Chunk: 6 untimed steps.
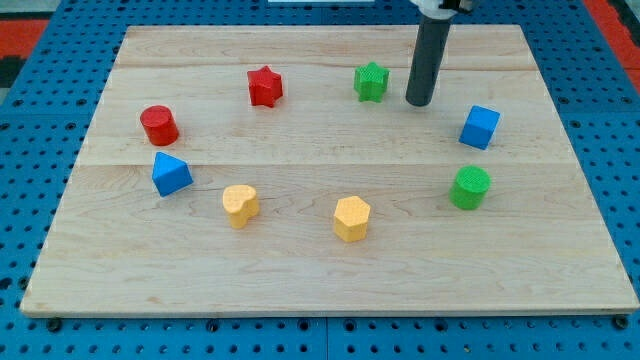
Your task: Slide the blue cube vertically above the green circle
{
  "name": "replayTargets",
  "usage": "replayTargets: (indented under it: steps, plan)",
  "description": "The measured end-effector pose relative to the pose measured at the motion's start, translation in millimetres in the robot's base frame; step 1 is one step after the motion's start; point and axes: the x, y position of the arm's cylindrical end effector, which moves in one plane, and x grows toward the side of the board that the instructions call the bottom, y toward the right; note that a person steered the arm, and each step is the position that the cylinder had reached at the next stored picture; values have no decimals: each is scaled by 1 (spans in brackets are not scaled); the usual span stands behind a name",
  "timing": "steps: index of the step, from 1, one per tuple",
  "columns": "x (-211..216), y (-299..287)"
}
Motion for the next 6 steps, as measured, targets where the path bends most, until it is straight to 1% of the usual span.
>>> replayTargets:
  steps: [1,2,3,4,5,6]
  plan:
    - [-5,6]
    - [0,63]
    - [19,100]
    - [39,75]
    - [41,58]
    - [46,129]
